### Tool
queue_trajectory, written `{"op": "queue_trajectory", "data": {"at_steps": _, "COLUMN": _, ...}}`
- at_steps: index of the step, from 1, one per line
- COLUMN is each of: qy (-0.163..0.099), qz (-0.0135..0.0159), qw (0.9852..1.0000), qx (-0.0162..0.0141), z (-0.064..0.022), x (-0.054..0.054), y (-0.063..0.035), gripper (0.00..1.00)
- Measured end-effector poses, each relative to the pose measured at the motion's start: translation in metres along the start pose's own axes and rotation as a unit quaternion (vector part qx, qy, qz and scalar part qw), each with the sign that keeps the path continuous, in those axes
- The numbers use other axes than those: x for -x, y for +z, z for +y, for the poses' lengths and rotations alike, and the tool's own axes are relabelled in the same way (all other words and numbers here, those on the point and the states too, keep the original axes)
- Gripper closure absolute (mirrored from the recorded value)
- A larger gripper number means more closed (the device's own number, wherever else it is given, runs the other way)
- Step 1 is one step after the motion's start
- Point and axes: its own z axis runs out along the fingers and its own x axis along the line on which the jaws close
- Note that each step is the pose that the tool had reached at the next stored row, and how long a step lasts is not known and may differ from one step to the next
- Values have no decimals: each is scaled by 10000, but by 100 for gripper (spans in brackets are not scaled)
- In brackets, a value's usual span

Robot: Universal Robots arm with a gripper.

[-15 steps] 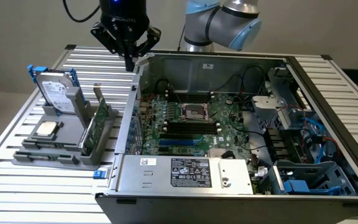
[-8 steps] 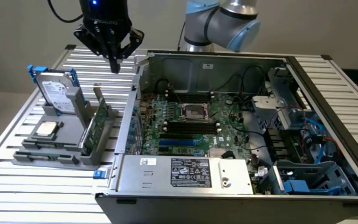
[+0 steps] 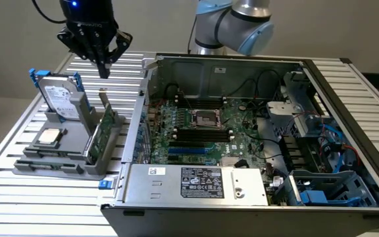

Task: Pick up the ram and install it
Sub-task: 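Reach for the ram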

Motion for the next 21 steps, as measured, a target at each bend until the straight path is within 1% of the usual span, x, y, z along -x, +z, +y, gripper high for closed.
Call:
{"op": "queue_trajectory", "data": {"at_steps": 13, "qy": -1, "qz": -1, "qw": 10000, "qx": -13, "z": -56, "x": -584, "y": 76, "gripper": 89}}
{"op": "queue_trajectory", "data": {"at_steps": 18, "qy": -1, "qz": -1, "qw": 10000, "qx": -13, "z": -106, "x": -808, "y": 135, "gripper": 89}}
{"op": "queue_trajectory", "data": {"at_steps": 21, "qy": -1, "qz": -1, "qw": 10000, "qx": -13, "z": -153, "x": -929, "y": 169, "gripper": 89}}
